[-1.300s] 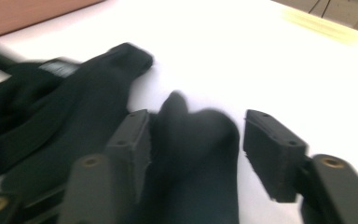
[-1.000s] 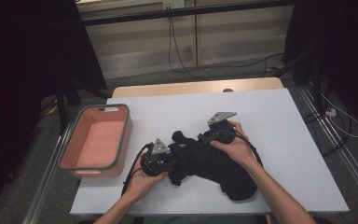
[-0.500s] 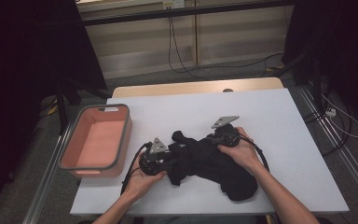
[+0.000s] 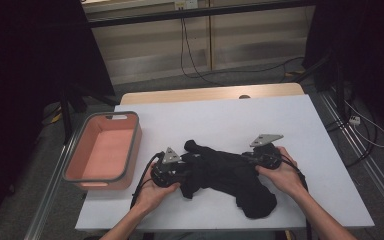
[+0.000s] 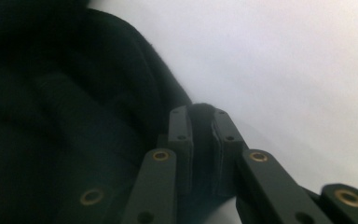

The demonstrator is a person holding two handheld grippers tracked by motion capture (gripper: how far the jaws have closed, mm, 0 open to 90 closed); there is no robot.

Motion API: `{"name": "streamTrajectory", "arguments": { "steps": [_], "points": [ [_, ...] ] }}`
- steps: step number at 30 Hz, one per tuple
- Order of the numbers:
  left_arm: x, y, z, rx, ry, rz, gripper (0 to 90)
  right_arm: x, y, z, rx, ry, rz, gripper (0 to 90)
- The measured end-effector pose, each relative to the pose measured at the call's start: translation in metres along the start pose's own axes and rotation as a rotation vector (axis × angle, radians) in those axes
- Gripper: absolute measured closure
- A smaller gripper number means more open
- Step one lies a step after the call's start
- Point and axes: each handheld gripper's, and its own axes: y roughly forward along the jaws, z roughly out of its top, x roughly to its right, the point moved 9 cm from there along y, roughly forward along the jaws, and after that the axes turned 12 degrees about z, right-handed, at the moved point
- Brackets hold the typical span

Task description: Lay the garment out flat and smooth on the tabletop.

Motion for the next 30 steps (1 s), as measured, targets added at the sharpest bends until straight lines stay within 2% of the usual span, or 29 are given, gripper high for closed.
{"name": "streamTrajectory", "arguments": {
  "steps": [4, 5, 7, 8, 9, 15, 18, 20, 23, 25, 27, 30],
  "points": [
    [0.002, 0.002, -0.002, -0.015, -0.020, -0.006, 59.9, -0.009, -0.011, -0.011, 0.001, 0.000, 0.008, 82.2],
    [0.004, 0.003, -0.002, -0.022, -0.032, -0.018, 63.1, -0.011, -0.014, -0.014, 0.002, -0.008, 0.010, 82.3],
    [0.009, 0.001, -0.002, -0.035, -0.046, -0.060, 77.6, -0.017, -0.018, -0.019, 0.006, -0.009, 0.015, 82.3],
    [0.011, 0.001, -0.002, -0.036, -0.036, -0.058, 85.3, -0.019, -0.020, -0.021, 0.007, -0.006, 0.020, 82.3],
    [0.013, 0.000, -0.002, -0.043, -0.032, -0.054, 87.1, -0.021, -0.021, -0.022, 0.009, -0.007, 0.025, 82.3],
    [0.018, -0.020, -0.013, -0.105, -0.076, -0.114, 88.9, -0.037, -0.029, -0.028, -0.007, -0.024, 0.054, 80.0],
    [0.022, -0.031, -0.021, -0.124, -0.080, -0.148, 89.0, -0.038, -0.032, -0.020, 0.026, -0.032, 0.051, 71.4],
    [0.022, -0.037, -0.024, -0.111, -0.084, -0.153, 88.8, -0.034, -0.034, -0.007, 0.063, -0.028, 0.044, 66.2],
    [0.015, -0.040, -0.021, -0.076, -0.109, -0.136, 84.6, -0.030, -0.029, 0.014, 0.114, -0.017, 0.050, 57.4],
    [0.010, -0.040, -0.017, -0.049, -0.121, -0.116, 71.5, -0.030, -0.020, 0.030, 0.134, -0.030, 0.061, 58.2],
    [0.004, -0.040, -0.015, -0.027, -0.138, -0.098, 64.4, -0.032, -0.007, 0.045, 0.146, -0.038, 0.083, 58.6],
    [-0.006, -0.035, -0.012, -0.007, -0.119, -0.041, 54.5, -0.034, 0.017, 0.063, 0.125, -0.061, 0.111, 60.9]
  ]
}}
